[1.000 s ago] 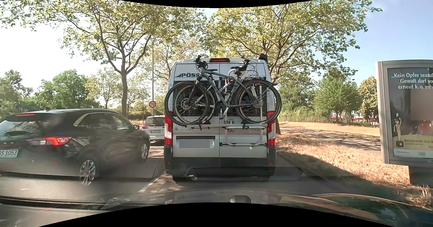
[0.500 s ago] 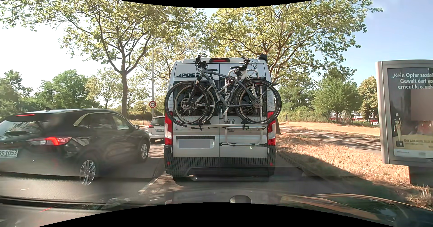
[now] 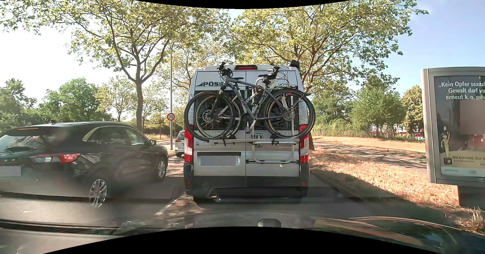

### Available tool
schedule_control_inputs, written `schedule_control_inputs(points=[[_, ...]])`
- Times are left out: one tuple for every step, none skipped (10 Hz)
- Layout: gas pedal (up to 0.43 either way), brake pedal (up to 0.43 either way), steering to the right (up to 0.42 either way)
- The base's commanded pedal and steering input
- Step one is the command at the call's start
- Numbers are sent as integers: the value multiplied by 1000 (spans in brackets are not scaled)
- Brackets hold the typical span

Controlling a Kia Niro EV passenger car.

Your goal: Follow the waypoints while adhering to traffic rules and regulations

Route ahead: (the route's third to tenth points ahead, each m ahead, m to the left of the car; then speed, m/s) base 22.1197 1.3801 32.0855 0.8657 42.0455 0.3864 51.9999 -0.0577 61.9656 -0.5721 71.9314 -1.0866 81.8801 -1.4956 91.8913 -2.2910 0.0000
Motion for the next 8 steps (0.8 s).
schedule_control_inputs(points=[[0, 177, 23], [0, 171, 23], [0, 171, 23], [0, 177, 23], [0, 177, 23], [0, 171, 23], [0, 171, 23], [0, 177, 23]])
